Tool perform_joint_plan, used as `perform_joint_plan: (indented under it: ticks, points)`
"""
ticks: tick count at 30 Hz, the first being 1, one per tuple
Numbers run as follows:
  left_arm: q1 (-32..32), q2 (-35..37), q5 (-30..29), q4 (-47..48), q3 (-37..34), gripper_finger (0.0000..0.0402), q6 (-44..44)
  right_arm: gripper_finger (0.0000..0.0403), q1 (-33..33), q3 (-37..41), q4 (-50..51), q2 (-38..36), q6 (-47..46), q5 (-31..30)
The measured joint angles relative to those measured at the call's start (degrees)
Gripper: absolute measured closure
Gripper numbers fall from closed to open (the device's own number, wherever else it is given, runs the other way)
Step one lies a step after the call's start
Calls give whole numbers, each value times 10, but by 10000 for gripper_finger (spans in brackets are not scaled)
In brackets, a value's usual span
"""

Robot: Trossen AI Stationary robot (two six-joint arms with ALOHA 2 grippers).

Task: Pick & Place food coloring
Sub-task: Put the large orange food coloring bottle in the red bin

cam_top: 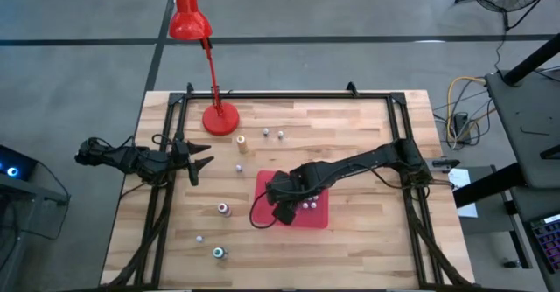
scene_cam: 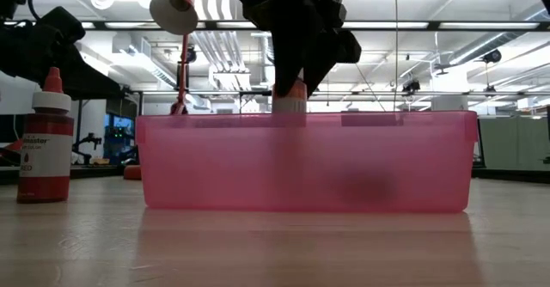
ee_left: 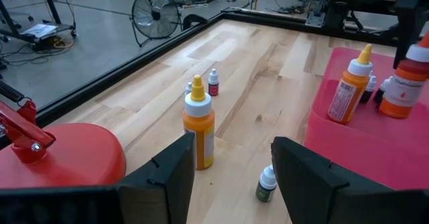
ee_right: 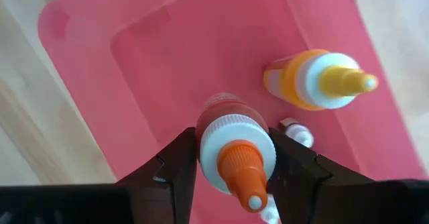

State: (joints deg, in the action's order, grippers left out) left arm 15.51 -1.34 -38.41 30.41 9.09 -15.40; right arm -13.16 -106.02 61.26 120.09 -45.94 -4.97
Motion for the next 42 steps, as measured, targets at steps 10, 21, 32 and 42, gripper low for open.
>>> perform_joint_plan:
  ticks: [10, 21, 32, 42]
  points:
    - [0, 0, 0, 0, 0, 232, 0, 262, -1, 26, -20, 0, -94, -26]
    - [0, 0, 0, 0, 0, 232, 0, 262, -2, 18, -30, 38, -120, -31]
    - [0, 0, 0, 0, 0, 232, 0, 262, -2, 18, -31, 38, -122, -42]
    - [0, 0, 0, 0, 0, 232, 0, 262, -1, 19, -17, 38, -119, -58]
